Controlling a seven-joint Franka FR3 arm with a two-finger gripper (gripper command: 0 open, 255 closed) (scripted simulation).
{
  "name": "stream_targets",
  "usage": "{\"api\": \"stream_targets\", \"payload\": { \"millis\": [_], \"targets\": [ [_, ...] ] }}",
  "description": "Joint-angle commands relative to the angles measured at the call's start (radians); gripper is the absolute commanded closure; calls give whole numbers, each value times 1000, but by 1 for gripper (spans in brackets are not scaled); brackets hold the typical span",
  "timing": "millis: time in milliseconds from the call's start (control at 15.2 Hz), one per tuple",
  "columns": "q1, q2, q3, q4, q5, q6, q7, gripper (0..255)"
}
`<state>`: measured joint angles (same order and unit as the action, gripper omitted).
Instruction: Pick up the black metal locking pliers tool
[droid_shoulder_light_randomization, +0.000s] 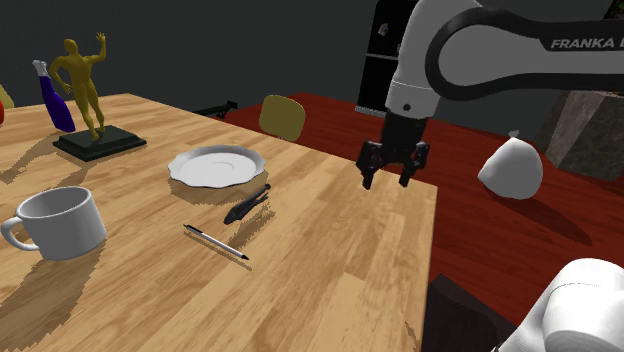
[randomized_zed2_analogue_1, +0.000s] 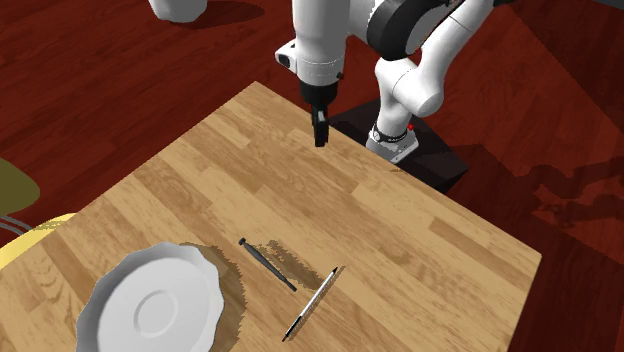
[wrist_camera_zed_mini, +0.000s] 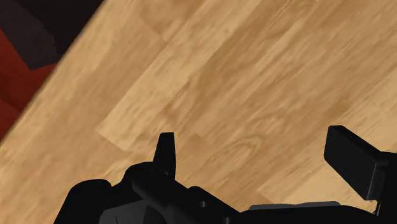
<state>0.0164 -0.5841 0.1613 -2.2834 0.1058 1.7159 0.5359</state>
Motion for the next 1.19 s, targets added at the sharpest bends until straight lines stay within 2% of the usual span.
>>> {"api": "stream_targets", "payload": {
  "millis": [0,528,858,1122],
  "targets": [
    [-4,54,41,33,24,16,94,0],
    [-24,330,180,224,56,91,446,0],
    [-24,532,238,390,23,120,666,0],
    [-2,705,256,551,-22,125,834,0]
  ]
}}
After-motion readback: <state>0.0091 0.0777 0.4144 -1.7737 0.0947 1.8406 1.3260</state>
